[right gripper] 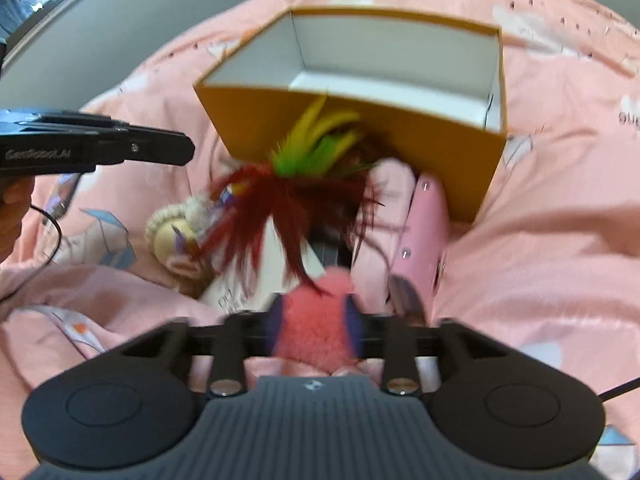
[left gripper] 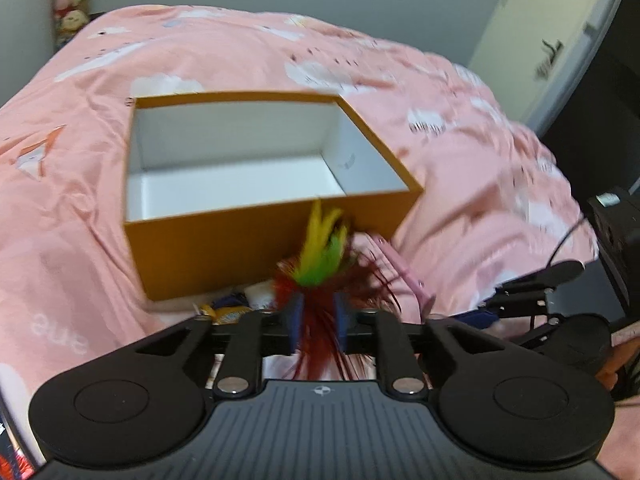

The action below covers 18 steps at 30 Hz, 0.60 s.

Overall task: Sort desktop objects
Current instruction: 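Lift the feather toy with the left tool while the right tool grasps the pink pompom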

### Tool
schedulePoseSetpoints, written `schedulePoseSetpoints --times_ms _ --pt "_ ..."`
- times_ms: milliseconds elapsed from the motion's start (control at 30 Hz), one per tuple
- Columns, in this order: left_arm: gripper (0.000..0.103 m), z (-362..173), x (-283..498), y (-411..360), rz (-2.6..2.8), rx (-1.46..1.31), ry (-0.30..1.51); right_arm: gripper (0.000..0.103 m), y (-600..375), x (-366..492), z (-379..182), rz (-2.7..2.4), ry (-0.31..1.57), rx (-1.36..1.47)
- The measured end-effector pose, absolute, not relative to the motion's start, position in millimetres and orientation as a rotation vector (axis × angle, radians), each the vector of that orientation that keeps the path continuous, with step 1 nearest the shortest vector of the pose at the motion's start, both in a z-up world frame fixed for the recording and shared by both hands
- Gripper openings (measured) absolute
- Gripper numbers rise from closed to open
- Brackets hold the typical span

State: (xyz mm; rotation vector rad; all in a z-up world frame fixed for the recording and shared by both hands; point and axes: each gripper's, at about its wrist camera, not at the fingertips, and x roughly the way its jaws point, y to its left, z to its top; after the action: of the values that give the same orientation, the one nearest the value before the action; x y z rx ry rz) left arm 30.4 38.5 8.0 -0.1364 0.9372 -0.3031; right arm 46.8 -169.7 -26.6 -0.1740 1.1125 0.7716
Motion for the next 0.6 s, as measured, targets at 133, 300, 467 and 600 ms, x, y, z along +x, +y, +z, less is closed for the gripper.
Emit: schedulePoseSetpoints --times_ms 133,300,467,600 --pt "0.057 -6.7 39.5 29.7 -0.327 -0.129 0.974 0.044 -164.0 51.6 -46.5 0.769 1.173 -0.184" --pt "0.057 -28.1 57.2 23.8 -0.332 -0.138 1.061 0.052 -155.8 61.3 -69.0 0.767 1.24 -0.206" --pt "0.057 -44.3 71.2 22.6 -0.325 -0.174 1.11 0.055 -143.0 72.7 -93.1 0.776 1.321 -0.204" --pt "0.046 -51.2 79.5 21.9 -0.319 -0.182 1.128 0.056 -133.9 79.5 -111.9 0.772 1.365 -0.217"
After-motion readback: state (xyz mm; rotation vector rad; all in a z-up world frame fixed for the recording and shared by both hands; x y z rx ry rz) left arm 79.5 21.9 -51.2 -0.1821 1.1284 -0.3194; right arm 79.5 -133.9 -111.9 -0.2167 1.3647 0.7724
